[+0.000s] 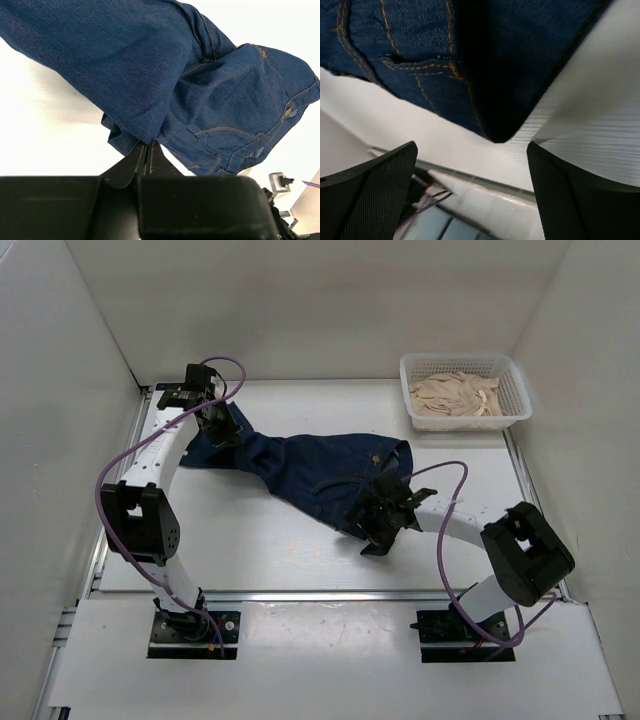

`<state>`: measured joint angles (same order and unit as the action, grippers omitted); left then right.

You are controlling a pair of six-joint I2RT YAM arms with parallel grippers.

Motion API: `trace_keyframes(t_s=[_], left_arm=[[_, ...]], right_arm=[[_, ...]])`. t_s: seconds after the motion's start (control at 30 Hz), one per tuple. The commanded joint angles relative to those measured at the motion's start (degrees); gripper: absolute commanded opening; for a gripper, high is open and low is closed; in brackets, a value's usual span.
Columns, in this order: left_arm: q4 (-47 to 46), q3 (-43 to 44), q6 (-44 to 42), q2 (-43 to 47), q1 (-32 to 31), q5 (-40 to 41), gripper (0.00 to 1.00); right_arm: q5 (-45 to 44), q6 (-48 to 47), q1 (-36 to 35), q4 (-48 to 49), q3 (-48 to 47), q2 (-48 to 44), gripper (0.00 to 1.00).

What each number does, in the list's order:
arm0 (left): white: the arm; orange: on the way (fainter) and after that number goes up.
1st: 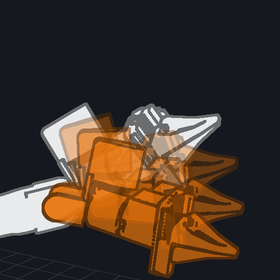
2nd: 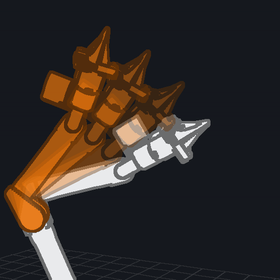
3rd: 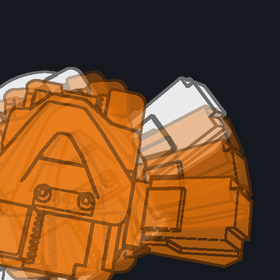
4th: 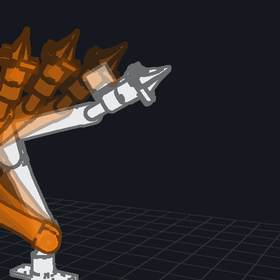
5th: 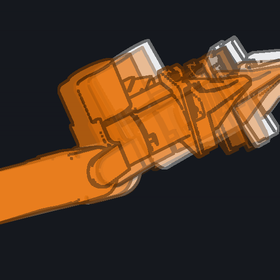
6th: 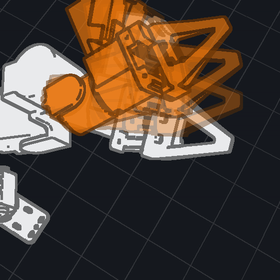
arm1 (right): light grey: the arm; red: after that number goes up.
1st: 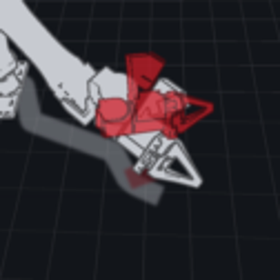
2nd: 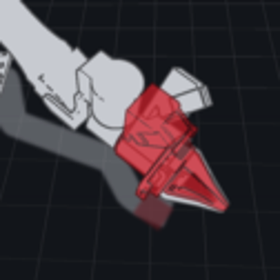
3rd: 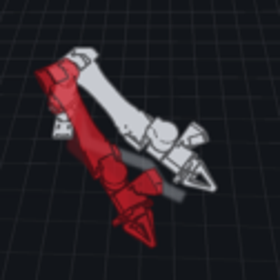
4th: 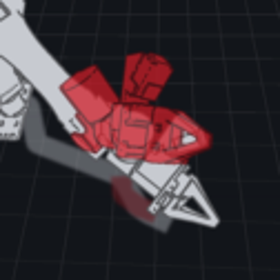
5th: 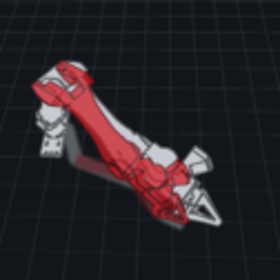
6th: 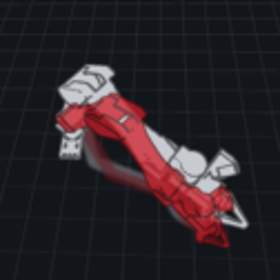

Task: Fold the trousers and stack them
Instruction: Flatten the trousers out

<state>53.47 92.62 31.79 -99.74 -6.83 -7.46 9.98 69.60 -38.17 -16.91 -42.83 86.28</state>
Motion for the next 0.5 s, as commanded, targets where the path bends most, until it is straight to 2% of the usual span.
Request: trace_keyframes(t_s=[0.0,0.07,0.2,0.47], left_arm=[[-0.74,0.37,-0.94,3.86,0.06,0.35,0.10],[-0.74,0.37,-1.47,3.86,0.06,0.35,0.10],[-0.21,0.37,-1.47,4.38,0.06,0.35,0.10],[0.84,2.13,-1.47,4.38,0.06,0.35,0.10]], right_arm=[[9.00,13.10,1.35,14.09,-0.49,-0.51,0.94],[9.01,13.62,1.96,10.26,-2.95,0.20,0.94],[2.50,11.61,2.57,-1.44,-10.95,3.01,0.92],[5.32,16.97,3.80,1.79,-10.26,12.58,0.92]])
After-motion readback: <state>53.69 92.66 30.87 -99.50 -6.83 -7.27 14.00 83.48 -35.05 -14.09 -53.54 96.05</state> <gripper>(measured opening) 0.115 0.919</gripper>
